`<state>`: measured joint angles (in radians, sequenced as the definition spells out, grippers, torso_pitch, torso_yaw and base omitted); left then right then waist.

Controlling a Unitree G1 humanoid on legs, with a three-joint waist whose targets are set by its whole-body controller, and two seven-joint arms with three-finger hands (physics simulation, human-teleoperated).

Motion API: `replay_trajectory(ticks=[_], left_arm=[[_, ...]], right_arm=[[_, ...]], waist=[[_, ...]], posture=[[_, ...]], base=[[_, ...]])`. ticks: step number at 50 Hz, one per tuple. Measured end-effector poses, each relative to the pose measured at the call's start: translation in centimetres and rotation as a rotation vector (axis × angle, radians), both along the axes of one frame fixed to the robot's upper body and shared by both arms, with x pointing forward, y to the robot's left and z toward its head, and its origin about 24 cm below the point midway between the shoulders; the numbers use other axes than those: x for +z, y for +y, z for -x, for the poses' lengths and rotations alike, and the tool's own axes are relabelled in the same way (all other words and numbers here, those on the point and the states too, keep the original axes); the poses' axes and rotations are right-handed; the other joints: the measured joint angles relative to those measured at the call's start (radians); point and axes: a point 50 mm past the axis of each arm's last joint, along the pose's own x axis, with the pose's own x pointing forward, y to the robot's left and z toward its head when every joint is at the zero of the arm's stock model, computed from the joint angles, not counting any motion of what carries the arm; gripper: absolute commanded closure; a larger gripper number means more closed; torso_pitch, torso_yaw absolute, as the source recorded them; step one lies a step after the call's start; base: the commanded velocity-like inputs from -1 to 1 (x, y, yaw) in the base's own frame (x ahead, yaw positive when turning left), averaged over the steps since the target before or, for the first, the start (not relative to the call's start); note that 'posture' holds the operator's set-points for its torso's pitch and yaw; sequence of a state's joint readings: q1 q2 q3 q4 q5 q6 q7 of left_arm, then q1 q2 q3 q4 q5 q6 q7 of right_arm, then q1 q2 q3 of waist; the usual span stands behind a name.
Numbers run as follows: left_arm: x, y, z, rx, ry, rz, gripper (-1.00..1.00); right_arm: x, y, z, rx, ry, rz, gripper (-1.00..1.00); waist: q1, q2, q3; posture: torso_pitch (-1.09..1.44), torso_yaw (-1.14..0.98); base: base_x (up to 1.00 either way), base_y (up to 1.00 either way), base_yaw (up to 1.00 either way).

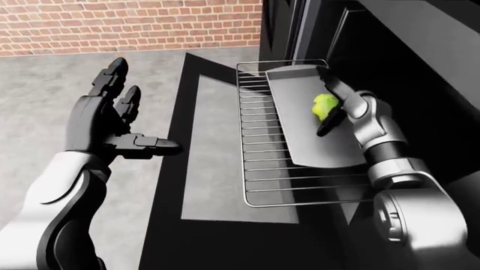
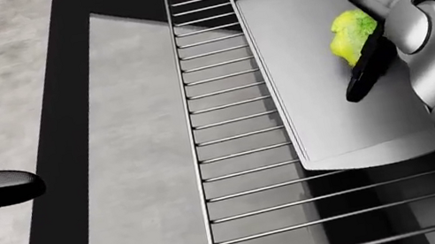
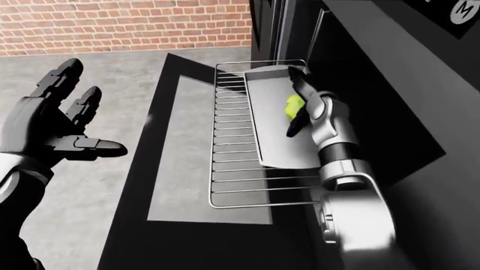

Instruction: Pick the broccoli from the oven and place it on the plate on the counter.

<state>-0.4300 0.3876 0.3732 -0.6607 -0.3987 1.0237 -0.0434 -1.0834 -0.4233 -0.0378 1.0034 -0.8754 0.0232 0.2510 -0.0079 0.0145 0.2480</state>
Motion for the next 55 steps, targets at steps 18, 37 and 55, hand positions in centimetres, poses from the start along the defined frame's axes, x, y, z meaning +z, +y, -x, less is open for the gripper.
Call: replay_trajectory(ticks=[18, 37, 55], left_arm=[[0.2, 0.1, 0.1, -0.001, -0.004, -0.002, -1.0], [0.0, 0.2, 0.3, 0.002, -0.008, -0.004, -1.0], [1.0, -0.1, 0.5, -0.011, -0.034, -0.008, -1.0]], right_arm=[[-0.6, -0.8, 0.2, -0.029, 0.008, 0.042, -0.33], [-1.6, -0.4, 0.3, -0.012, -0.02, 0.088, 0.89], [3.8, 0.6, 1.2, 0.012, -0.223, -0.063, 1.0]], waist=[[0.003, -0.007, 0.053], [0.016, -0.018, 0.056], [0.021, -0.015, 0.092]], posture=[[0.58, 0.0], [0.74, 0.0], [0.75, 0.0]], base=[[0.0, 0.0, 0.0], [0.0, 0.0, 0.0], [0.0, 0.0, 0.0]])
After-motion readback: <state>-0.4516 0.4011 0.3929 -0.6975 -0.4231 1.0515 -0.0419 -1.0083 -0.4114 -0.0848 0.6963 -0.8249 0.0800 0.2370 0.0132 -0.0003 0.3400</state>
